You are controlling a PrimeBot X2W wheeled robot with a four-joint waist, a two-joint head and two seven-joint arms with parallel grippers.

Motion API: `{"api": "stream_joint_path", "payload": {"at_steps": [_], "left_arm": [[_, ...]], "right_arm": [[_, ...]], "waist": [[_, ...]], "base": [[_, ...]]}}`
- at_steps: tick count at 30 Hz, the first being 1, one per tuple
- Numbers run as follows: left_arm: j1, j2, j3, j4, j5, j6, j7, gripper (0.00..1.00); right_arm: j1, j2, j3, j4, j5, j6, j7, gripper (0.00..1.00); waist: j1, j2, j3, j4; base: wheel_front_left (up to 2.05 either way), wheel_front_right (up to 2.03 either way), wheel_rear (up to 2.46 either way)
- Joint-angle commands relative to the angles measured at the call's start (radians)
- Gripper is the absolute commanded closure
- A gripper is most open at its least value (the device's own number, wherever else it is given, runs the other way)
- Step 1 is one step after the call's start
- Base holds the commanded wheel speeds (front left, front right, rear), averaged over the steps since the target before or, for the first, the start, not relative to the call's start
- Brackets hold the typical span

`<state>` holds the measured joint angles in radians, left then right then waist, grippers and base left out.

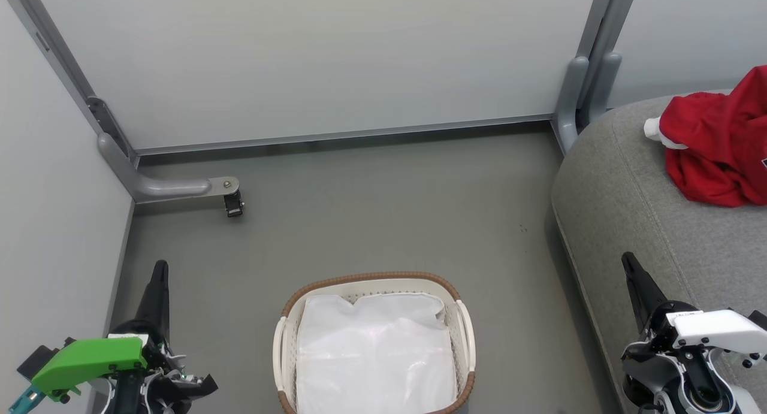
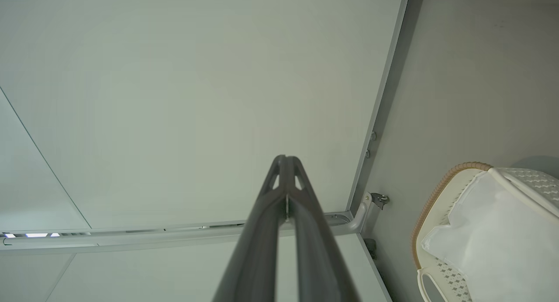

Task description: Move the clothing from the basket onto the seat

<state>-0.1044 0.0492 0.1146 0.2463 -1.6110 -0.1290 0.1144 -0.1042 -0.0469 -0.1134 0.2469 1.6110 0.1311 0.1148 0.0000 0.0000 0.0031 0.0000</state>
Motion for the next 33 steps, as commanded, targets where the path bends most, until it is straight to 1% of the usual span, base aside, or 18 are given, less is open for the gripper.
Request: {"api": "stream_joint_path", "payload": {"at_steps": [1,33], "left_arm": [[-0.009,0.002,0.002,-0.002,-0.003,-0.004,0.004,1.0],[-0.009,0.002,0.002,-0.002,-0.003,-0.004,0.003,1.0]], "right_arm": [[-0.008,-0.006,-0.002,-0.004,0.004,-0.001,0.002,1.0],[-0.008,-0.006,-0.002,-0.004,0.004,-0.001,0.002,1.0]], "waist": [[0.0,0.0,0.0,0.0],[0.0,0.0,0.0,0.0]], "base": [[0.0,0.0,0.0],[0.0,0.0,0.0]]}}
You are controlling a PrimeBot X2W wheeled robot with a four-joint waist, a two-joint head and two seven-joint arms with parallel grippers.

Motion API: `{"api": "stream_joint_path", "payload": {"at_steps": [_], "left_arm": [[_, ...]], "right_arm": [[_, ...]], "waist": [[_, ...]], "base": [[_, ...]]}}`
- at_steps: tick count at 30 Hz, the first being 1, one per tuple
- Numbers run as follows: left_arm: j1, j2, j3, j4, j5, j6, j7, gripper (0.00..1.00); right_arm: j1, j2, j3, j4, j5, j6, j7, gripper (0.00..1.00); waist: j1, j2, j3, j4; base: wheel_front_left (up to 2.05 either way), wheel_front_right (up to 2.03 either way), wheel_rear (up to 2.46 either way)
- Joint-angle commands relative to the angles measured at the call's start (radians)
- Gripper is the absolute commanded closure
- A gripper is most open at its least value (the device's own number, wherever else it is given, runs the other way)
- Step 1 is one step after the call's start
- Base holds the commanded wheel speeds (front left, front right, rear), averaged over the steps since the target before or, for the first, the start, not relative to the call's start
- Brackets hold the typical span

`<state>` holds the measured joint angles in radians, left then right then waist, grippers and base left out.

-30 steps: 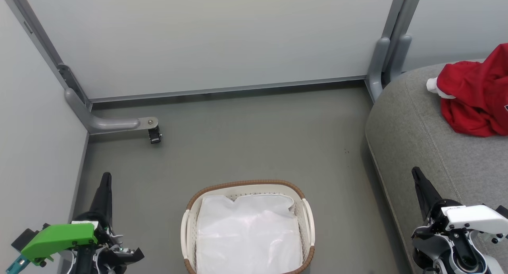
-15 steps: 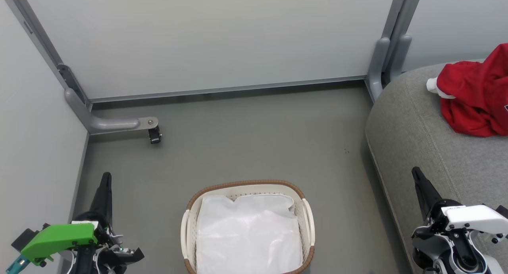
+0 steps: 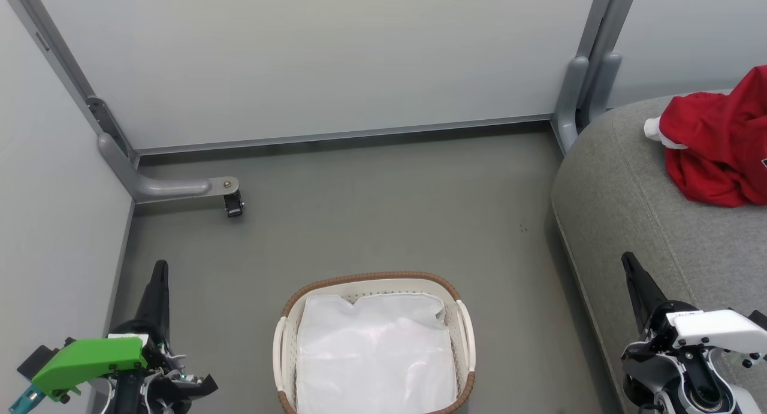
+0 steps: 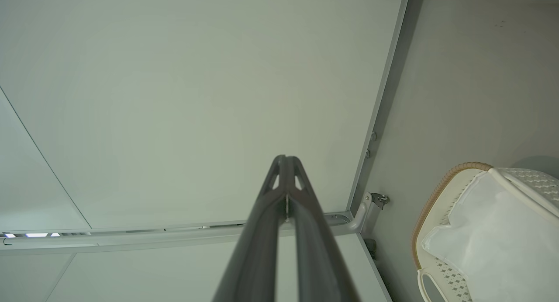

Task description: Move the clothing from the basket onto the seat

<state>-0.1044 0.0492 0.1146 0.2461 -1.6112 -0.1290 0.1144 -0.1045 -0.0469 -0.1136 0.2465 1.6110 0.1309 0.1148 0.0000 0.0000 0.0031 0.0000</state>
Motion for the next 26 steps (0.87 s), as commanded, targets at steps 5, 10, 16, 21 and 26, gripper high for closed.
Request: {"api": "stream_joint_path", "payload": {"at_steps": [5,10,16,21,26], "left_arm": [[-0.009,0.002,0.002,-0.002,-0.003,-0.004,0.003,1.0],[-0.009,0.002,0.002,-0.002,-0.003,-0.004,0.003,1.0],[-0.009,0.002,0.002,-0.002,-0.003,-0.004,0.003,1.0],[-0.009,0.002,0.002,-0.002,-0.003,-0.004,0.003,1.0],[-0.009,0.002,0.002,-0.002,-0.003,-0.004,0.003,1.0]], "right_arm": [[-0.007,-0.006,-0.002,-0.004,0.004,0.0,0.002,1.0],[-0.007,-0.006,-0.002,-0.004,0.004,0.0,0.002,1.0],[-0.007,-0.006,-0.002,-0.004,0.004,0.0,0.002,1.0],[-0.007,-0.006,-0.002,-0.004,0.004,0.0,0.002,1.0],[-0.007,-0.006,-0.002,-0.004,0.004,0.0,0.002,1.0]], "waist": [[0.0,0.0,0.0,0.0],[0.0,0.0,0.0,0.0],[0.0,0.0,0.0,0.0],[0.0,0.0,0.0,0.0],[0.0,0.0,0.0,0.0]], "base": [[0.0,0.0,0.0],[0.0,0.0,0.0],[0.0,0.0,0.0],[0.0,0.0,0.0],[0.0,0.0,0.0]]}}
